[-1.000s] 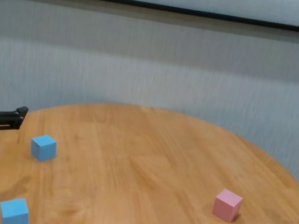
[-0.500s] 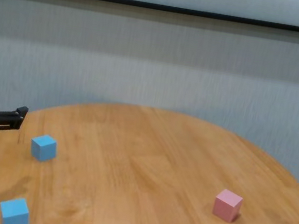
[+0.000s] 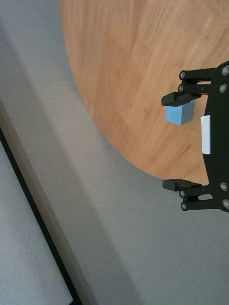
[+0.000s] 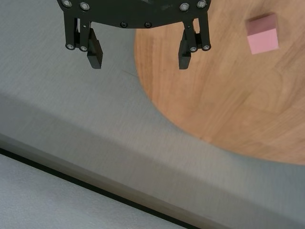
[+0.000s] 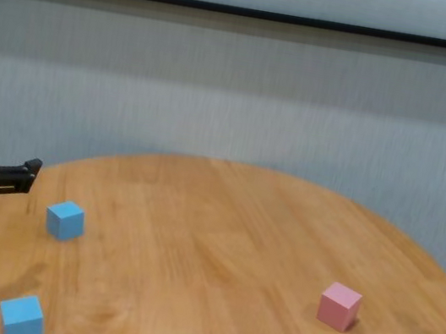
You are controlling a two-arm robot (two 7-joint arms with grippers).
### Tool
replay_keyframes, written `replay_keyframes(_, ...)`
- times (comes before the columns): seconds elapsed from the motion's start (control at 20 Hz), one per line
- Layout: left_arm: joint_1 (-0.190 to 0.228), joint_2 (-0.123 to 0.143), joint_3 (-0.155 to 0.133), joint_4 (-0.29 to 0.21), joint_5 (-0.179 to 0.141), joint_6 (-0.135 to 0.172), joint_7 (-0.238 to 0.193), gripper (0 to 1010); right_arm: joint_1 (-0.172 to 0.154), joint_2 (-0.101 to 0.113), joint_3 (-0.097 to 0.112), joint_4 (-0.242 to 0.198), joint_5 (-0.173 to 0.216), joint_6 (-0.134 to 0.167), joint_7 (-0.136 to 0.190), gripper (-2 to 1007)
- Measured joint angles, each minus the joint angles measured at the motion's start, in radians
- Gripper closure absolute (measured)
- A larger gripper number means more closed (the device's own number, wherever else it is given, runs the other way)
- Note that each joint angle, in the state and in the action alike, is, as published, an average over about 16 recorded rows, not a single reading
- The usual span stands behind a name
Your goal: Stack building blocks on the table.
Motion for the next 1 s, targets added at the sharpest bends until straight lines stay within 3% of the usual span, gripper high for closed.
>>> replay_keyframes(0.5, 0.001, 0.003, -0.002, -0.004, -0.003, -0.003, -0.015, 10, 0.000, 0.000, 0.000, 0.000, 0.000, 0.000, 0.000, 0)
replay_keyframes(1.0, 0.019, 0.050, -0.030, -0.056, -0.062, -0.030, -0.143, 10, 0.000, 0.000, 0.000, 0.000, 0.000, 0.000, 0.000, 0)
